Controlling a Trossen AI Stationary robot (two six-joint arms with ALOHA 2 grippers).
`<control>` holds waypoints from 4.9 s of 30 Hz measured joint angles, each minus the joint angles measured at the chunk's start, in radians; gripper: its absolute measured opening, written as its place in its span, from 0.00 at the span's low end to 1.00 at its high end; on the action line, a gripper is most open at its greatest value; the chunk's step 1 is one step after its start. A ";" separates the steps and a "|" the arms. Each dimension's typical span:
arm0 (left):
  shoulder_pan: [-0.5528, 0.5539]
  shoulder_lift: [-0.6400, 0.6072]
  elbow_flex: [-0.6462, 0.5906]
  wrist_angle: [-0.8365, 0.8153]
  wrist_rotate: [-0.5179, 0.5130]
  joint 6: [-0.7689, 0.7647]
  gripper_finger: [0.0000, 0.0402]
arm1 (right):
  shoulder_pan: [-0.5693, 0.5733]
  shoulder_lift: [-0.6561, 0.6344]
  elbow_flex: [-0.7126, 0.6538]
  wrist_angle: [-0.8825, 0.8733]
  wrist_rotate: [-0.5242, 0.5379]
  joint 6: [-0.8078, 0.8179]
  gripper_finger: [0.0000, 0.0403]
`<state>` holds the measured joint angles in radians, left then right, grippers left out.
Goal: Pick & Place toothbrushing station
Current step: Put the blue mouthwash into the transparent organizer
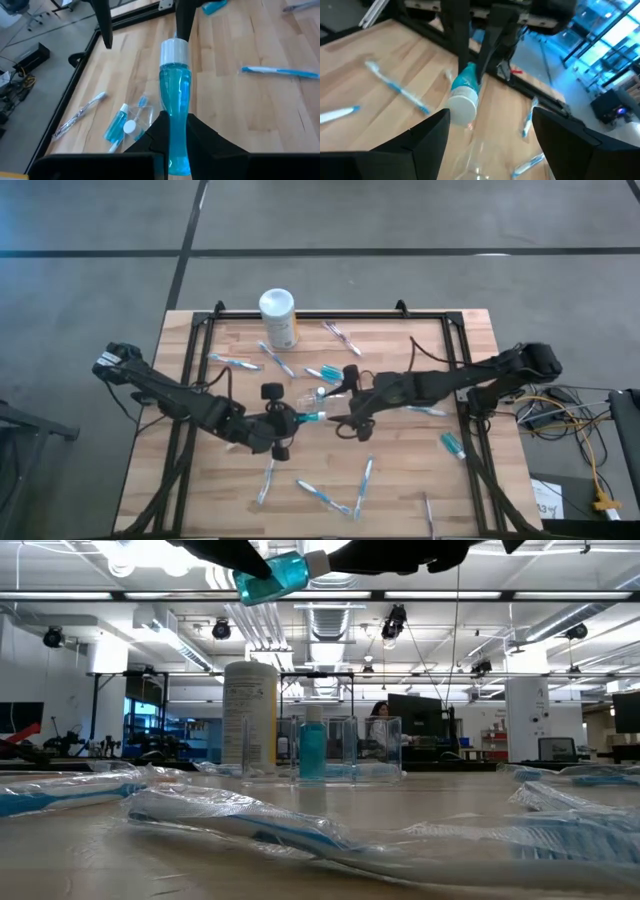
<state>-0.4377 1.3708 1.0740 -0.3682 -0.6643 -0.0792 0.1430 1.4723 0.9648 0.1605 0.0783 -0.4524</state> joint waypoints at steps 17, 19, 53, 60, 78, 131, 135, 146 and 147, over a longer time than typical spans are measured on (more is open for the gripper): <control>0.013 -0.003 0.001 -0.018 -0.008 -0.004 0.10 | 0.001 0.039 0.079 -0.113 -0.081 0.001 0.67; 0.016 -0.003 0.001 -0.019 -0.008 -0.004 0.10 | 0.001 0.041 0.077 -0.099 -0.081 0.000 0.67; 0.020 -0.002 0.000 -0.015 -0.007 -0.009 0.10 | -0.007 0.093 0.077 -0.033 -0.044 -0.051 0.22; 0.017 -0.002 0.000 -0.001 0.001 -0.007 0.15 | -0.007 0.083 0.108 -0.108 -0.047 -0.052 0.22; -0.109 -0.154 -0.094 -0.072 -0.011 -0.206 0.31 | -0.019 0.079 0.509 -0.849 0.021 0.117 0.22; -0.113 -0.177 -0.426 0.289 -0.057 -0.181 0.04 | -0.097 0.737 1.265 -1.568 0.016 0.365 0.23; -0.113 -0.177 -0.426 0.289 -0.057 -0.180 0.04 | -0.098 0.738 1.257 -1.563 0.016 0.372 0.23; -0.113 -0.177 -0.426 0.281 -0.056 -0.180 0.04 | -0.105 0.773 1.243 -1.541 0.017 0.373 0.23; -0.113 -0.177 -0.426 0.281 -0.055 -0.180 0.04 | -0.105 0.774 1.243 -1.542 0.017 0.375 0.23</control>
<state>-0.5510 1.1942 0.6476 -0.0872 -0.7196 -0.2588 0.0379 2.2458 2.2082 -1.3811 0.0950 -0.0779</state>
